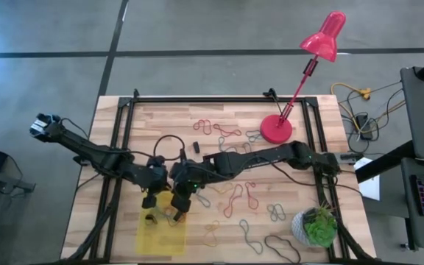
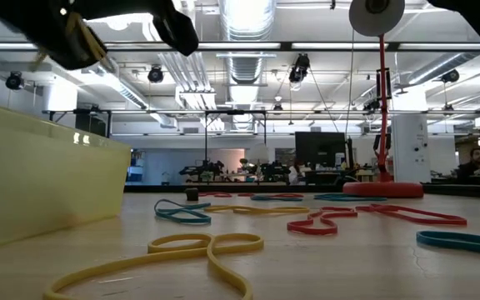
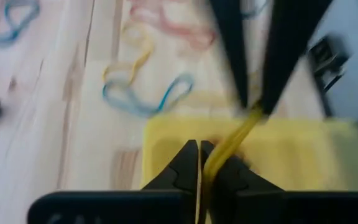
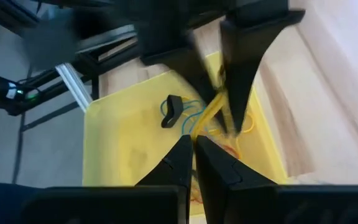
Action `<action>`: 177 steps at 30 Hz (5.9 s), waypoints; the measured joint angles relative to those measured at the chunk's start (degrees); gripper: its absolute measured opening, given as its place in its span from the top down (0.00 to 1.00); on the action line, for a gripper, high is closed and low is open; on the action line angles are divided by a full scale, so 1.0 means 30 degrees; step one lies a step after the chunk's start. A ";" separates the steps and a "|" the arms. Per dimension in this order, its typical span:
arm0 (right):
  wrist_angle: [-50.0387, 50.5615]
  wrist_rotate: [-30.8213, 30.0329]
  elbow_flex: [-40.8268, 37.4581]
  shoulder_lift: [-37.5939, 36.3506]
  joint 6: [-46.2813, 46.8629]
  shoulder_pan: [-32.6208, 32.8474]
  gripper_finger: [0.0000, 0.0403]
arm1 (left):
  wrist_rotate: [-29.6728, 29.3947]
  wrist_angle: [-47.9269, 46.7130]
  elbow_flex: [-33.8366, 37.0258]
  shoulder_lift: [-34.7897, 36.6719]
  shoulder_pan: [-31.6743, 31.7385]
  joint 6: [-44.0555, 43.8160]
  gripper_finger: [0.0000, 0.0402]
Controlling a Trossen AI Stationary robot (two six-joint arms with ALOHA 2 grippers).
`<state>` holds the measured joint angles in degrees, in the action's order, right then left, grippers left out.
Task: Pick and place rubber bands into bin
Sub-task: Put the yellow rubber band into the bin, then put the black rubber band into the bin
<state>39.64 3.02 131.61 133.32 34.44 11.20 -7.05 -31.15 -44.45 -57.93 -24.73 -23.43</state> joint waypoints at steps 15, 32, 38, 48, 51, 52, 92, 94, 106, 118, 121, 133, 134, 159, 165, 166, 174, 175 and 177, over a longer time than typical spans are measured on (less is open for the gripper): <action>0.0288 0.0588 0.0015 -0.0240 0.2001 0.0192 0.72 | 0.2310 -0.3750 0.0000 0.0861 -0.1760 -0.1710 1.00; 1.5659 -0.0061 -0.0370 -0.1516 0.1352 0.2965 0.54 | 0.2730 -0.3818 -0.0015 0.0767 -0.4401 -0.5584 1.00; 1.6699 0.0839 -0.2539 -0.1544 0.2484 0.6897 0.54 | 0.2732 -0.3806 -0.0015 0.0731 -0.4761 -0.5584 1.00; 1.4137 0.1024 -0.6188 -0.1566 0.8535 1.1253 0.55 | 0.2732 -0.3792 -0.0015 0.0283 -0.4815 -0.5416 1.00; 1.3686 0.1023 -0.7204 -0.1566 0.8951 1.1545 0.55 | 0.2732 -0.3784 -0.0015 0.0148 -0.4809 -0.5423 1.00; 1.3466 0.1022 -0.7535 -0.1566 0.8946 1.1555 0.55 | 0.2732 -0.3765 -0.0015 0.0106 -0.4809 -0.5443 1.00; 0.4219 0.4148 -1.7803 -0.5494 0.1843 0.9850 0.64 | 0.2601 -0.2779 -0.0015 -0.0160 -0.4809 -0.6502 1.00; 0.4129 0.4098 -1.7880 -0.5504 0.1870 0.9976 0.68 | 0.2602 -0.2786 -0.0015 -0.0160 -0.4809 -0.6502 1.00; 0.4057 0.3756 -1.8530 -0.5612 0.2184 0.9710 0.97 | 0.2630 -0.2786 -0.0015 -0.0153 -0.4809 -0.6487 1.00; 0.4092 0.0541 -1.3745 -0.6918 0.5265 0.7103 0.98 | 0.2766 -0.2763 -0.0015 0.0107 -0.4794 -0.6418 1.00; 0.3866 -0.0675 -1.2097 -0.7161 0.4845 0.5813 0.98 | 0.2483 -0.2821 -0.0239 0.0414 -0.4794 -0.6384 1.00; 0.2823 -0.1192 -0.3633 -0.3485 0.0313 0.1728 0.98 | -0.2386 -0.2758 -0.1160 0.0579 -0.4794 -0.4899 0.84; 0.2822 -0.1263 -0.2785 -0.2999 0.0088 0.1602 0.98 | -0.2617 -0.2632 -0.1230 0.0596 -0.4801 -0.4899 0.80; 0.0081 -0.2874 0.0415 -0.0230 0.0052 0.0997 0.98 | -0.4957 0.1818 -0.1311 -0.1420 -0.4150 -0.4520 0.44; -0.0647 -0.2867 0.0410 -0.0226 0.0384 0.1013 0.98 | -0.4902 0.1796 -0.1311 -0.2289 -0.3538 -0.4394 0.47; -0.0872 -0.2865 0.0408 -0.0226 0.0387 0.1025 0.98 | -0.4891 0.1787 -0.1311 -0.2390 -0.3477 -0.4156 0.49; -0.1041 -0.2058 0.0415 -0.0226 0.0764 0.1066 0.98 | -0.4950 0.1661 -0.1311 -0.2647 -0.3172 -0.2443 0.85; -0.1033 -0.2040 0.0409 -0.0226 0.0906 0.1065 0.98 | -0.5126 0.1651 -0.1311 -0.2639 -0.3169 -0.2402 0.92; -0.0940 -0.2051 0.0415 -0.0226 0.1054 0.1071 0.98 | -0.5373 0.1574 -0.1311 -0.2515 -0.3150 -0.2336 0.97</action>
<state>36.82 -3.14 132.86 132.64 37.60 14.41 -23.17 -26.43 -48.38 -65.48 -34.18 -30.44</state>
